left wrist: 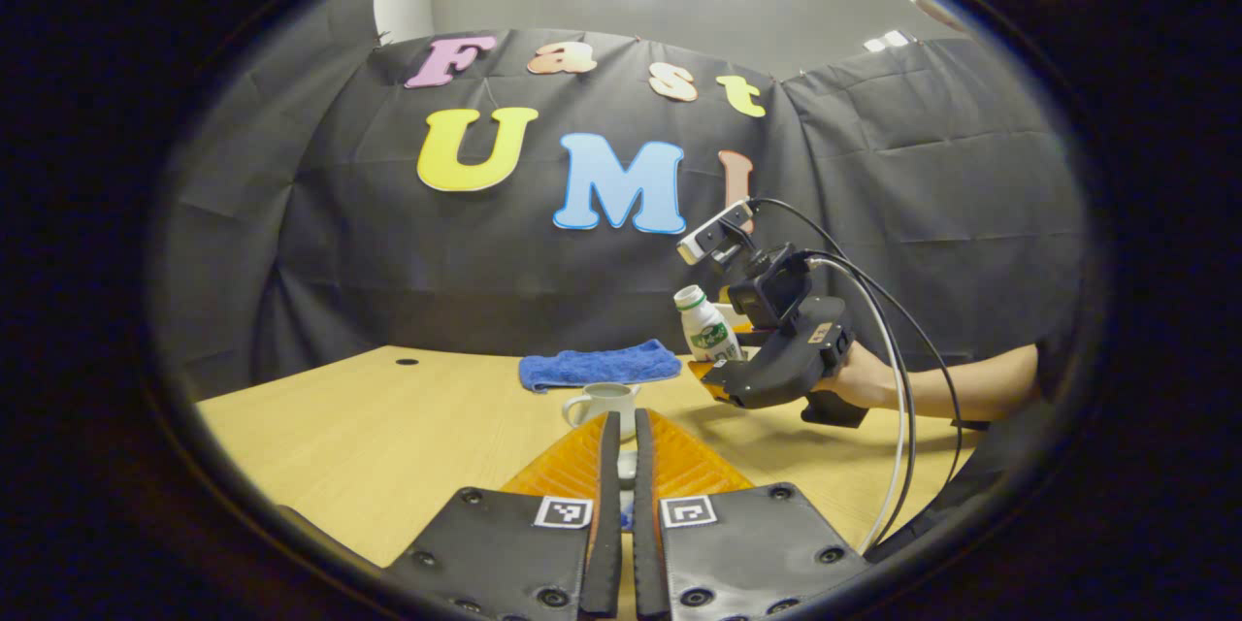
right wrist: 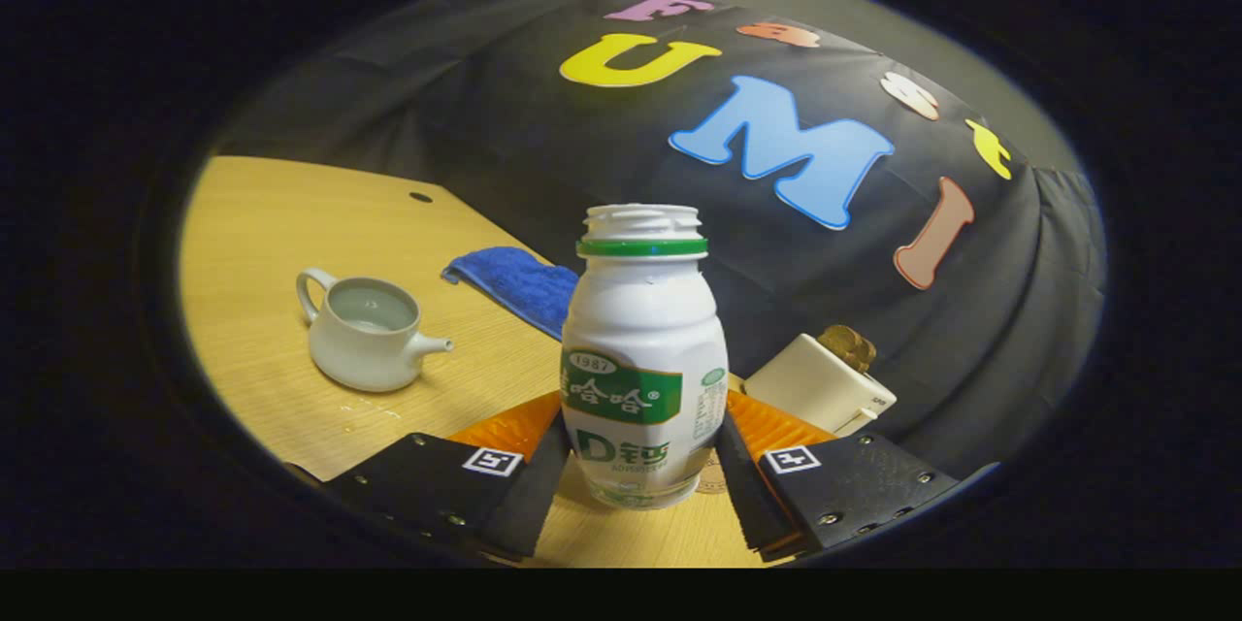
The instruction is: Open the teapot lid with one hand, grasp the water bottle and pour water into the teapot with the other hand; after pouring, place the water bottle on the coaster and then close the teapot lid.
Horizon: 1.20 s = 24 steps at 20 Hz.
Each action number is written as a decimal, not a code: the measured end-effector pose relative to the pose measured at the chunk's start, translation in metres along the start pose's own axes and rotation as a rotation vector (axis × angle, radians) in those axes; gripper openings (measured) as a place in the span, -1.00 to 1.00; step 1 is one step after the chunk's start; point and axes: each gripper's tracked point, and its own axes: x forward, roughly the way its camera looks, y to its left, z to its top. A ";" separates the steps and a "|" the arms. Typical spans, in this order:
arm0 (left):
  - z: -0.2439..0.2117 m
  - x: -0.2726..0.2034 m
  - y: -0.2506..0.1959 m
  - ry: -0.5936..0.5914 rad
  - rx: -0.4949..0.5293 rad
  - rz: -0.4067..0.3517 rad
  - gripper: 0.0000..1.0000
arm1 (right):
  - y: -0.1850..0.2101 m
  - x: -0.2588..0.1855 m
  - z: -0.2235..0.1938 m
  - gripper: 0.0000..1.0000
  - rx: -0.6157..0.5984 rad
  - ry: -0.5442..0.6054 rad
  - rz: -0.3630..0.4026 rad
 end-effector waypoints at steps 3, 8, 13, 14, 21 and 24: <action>0.000 -0.001 0.012 -0.020 -0.053 0.003 -0.77 | 0.006 0.004 -0.001 0.52 -0.115 0.012 0.009; -0.004 -0.003 0.023 -0.012 -0.022 0.045 -0.77 | 0.016 0.011 0.005 0.51 -0.287 0.008 0.007; -0.009 -0.007 0.015 0.000 0.043 0.044 -0.77 | 0.024 0.017 0.003 0.52 -0.410 0.022 0.010; -0.008 -0.007 0.015 0.000 0.053 0.050 -0.77 | 0.026 0.017 0.002 0.52 -0.428 0.023 0.011; -0.007 -0.010 0.016 0.003 0.076 0.059 -0.68 | 0.029 0.020 0.007 0.52 -0.589 0.014 -0.010; -0.009 -0.015 0.017 0.012 0.074 0.066 -0.76 | 0.029 0.022 0.011 0.51 -0.663 0.007 -0.018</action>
